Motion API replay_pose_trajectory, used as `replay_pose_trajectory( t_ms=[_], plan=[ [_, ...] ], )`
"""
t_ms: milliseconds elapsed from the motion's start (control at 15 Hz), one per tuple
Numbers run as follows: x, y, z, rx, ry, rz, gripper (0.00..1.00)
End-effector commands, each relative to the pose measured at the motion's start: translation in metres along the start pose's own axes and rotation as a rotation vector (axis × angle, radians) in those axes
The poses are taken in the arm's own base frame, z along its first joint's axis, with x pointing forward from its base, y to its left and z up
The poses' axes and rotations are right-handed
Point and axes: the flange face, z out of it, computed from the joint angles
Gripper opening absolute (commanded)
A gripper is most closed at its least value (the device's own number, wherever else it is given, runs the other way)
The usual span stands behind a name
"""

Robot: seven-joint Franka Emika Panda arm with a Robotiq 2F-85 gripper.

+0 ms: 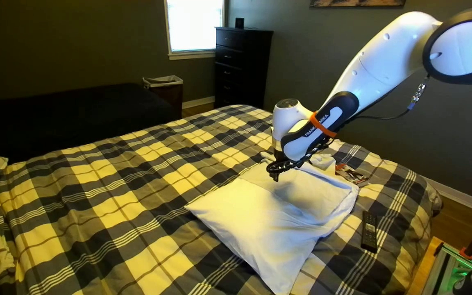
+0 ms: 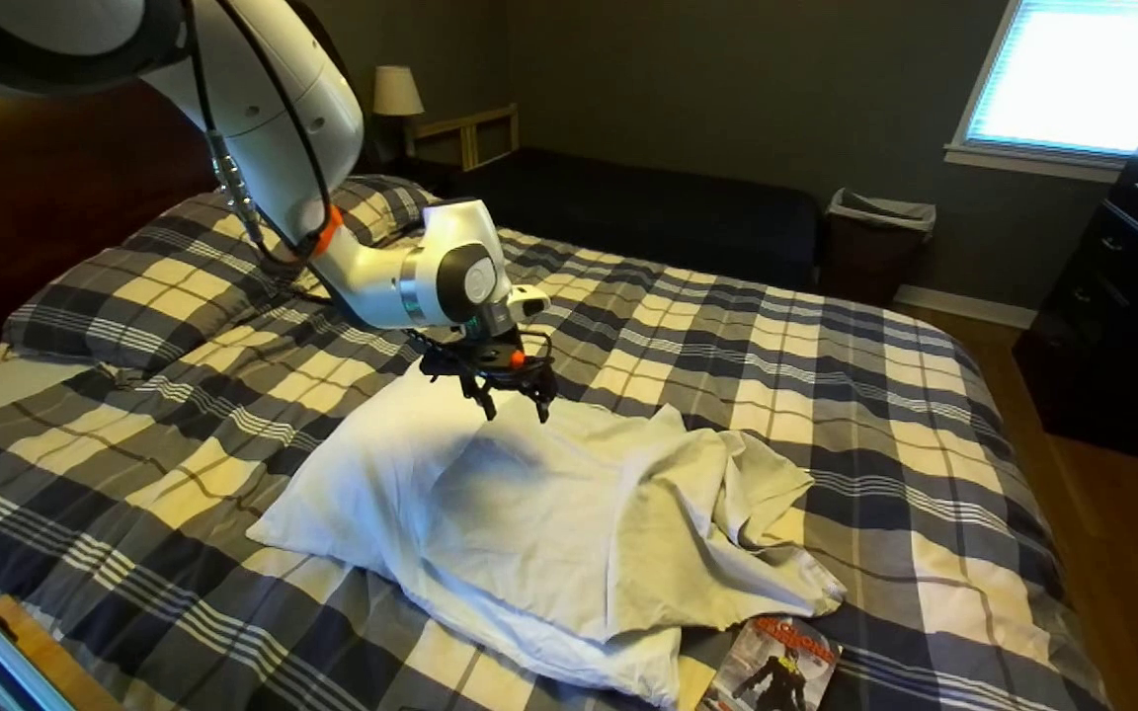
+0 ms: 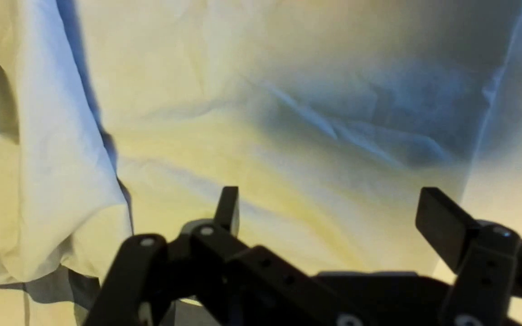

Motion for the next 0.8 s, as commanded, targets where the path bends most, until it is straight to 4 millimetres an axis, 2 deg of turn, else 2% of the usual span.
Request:
replay_pose_trajectory(
  t_ms=[0, 733],
  plan=[
    [-0.001, -0.014, -0.004, -0.019, -0.015, -0.064, 1.00],
    [0.003, -0.045, 0.018, -0.025, -0.091, -0.130, 1.00]
  ],
)
